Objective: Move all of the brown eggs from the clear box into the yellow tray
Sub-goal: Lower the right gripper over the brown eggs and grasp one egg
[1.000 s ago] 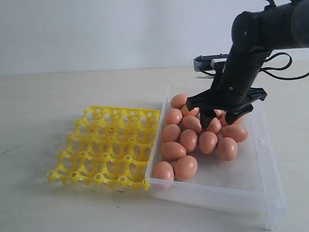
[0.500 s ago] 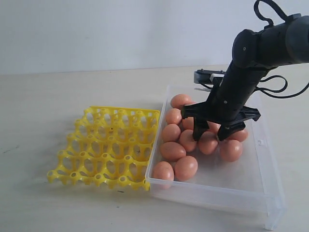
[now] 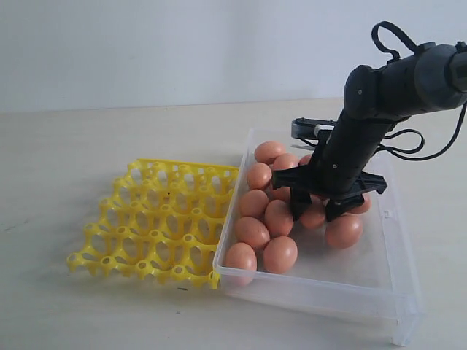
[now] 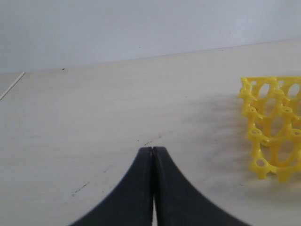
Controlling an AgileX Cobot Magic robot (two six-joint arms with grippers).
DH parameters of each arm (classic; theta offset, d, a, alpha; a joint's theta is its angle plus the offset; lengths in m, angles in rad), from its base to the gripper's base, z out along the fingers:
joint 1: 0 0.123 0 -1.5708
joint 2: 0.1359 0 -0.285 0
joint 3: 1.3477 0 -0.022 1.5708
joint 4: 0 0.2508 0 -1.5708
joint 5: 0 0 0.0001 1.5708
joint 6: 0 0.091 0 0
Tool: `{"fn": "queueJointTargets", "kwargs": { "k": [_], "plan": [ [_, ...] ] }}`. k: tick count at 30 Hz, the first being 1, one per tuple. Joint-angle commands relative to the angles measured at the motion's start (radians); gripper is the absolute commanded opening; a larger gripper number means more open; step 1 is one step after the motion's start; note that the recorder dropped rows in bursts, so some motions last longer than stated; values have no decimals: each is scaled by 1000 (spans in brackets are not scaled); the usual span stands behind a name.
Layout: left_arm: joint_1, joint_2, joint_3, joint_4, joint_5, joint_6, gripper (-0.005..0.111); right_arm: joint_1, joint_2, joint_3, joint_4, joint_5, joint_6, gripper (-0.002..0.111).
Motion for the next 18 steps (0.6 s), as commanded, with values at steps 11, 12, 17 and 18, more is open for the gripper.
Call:
{"fn": "queueJointTargets", "kwargs": {
  "k": [11, 12, 17, 18],
  "plan": [
    [1, -6, -4, -7, -14, -4, 0, 2, 19, 7, 4, -46, -9, 59],
    [1, -6, -4, -7, -14, -4, 0, 2, 19, 7, 3, -46, -11, 59],
    [1, -6, -4, -7, -14, -4, 0, 2, 3, 7, 3, -72, -17, 59],
    [1, -6, -4, -7, -14, -4, 0, 2, -6, 7, 3, -83, -20, 59]
  ]
}}
